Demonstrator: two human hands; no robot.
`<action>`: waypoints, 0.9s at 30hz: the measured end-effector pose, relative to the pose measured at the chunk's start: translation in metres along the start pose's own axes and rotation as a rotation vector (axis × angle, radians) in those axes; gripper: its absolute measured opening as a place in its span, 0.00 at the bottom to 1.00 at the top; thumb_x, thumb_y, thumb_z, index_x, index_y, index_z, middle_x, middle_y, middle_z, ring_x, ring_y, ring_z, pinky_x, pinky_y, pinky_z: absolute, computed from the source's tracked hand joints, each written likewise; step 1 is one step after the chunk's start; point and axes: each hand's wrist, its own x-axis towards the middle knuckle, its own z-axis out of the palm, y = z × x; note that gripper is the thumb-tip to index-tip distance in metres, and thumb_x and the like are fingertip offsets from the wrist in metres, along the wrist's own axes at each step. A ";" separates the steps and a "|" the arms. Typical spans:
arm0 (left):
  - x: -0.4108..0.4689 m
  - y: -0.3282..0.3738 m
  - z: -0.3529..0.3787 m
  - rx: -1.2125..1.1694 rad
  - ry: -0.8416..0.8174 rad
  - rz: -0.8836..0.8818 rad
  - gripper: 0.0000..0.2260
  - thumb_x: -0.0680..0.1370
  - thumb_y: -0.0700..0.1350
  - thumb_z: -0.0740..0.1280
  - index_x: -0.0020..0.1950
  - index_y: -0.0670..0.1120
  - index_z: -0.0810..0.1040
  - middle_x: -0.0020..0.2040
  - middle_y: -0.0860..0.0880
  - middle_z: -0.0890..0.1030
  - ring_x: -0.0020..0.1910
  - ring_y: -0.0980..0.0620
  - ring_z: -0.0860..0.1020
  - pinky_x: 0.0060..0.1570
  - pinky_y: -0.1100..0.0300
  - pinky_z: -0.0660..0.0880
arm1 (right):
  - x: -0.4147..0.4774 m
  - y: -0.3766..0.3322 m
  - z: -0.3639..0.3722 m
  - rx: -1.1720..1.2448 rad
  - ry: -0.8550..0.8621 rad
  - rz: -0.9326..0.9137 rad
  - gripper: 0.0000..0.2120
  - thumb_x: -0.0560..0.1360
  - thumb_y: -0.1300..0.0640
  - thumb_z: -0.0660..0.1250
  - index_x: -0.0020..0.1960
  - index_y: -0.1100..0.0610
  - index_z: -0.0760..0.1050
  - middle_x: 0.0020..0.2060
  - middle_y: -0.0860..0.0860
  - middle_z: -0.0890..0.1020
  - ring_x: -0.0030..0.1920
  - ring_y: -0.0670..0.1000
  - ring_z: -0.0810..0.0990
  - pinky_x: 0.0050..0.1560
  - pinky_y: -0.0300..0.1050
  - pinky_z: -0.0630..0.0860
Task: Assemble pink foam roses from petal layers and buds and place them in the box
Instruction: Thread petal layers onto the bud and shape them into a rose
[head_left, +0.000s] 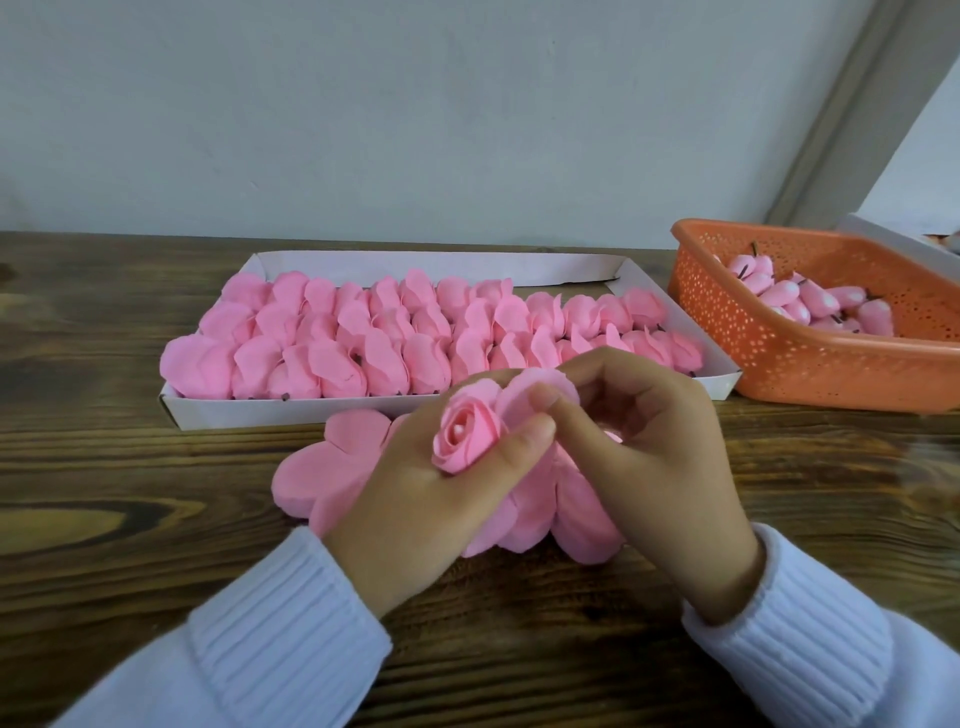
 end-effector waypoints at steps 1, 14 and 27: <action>0.000 0.000 0.000 0.020 -0.018 0.004 0.17 0.71 0.59 0.65 0.54 0.53 0.81 0.47 0.49 0.84 0.49 0.52 0.81 0.51 0.57 0.78 | 0.000 0.000 0.000 -0.008 0.008 0.000 0.05 0.72 0.59 0.69 0.38 0.51 0.79 0.31 0.46 0.81 0.32 0.44 0.78 0.35 0.33 0.73; 0.001 0.000 0.002 0.008 -0.103 0.052 0.11 0.75 0.51 0.69 0.57 0.52 0.79 0.51 0.55 0.83 0.53 0.59 0.80 0.49 0.72 0.73 | -0.001 -0.002 0.000 0.040 0.024 -0.015 0.07 0.72 0.61 0.69 0.37 0.52 0.77 0.30 0.46 0.80 0.32 0.41 0.77 0.36 0.31 0.71; -0.001 0.000 0.001 0.013 -0.146 0.069 0.11 0.76 0.49 0.69 0.57 0.50 0.78 0.49 0.51 0.82 0.50 0.58 0.80 0.49 0.70 0.74 | -0.002 0.000 0.000 0.011 0.041 -0.045 0.08 0.73 0.60 0.69 0.36 0.53 0.75 0.28 0.45 0.77 0.30 0.42 0.74 0.34 0.31 0.69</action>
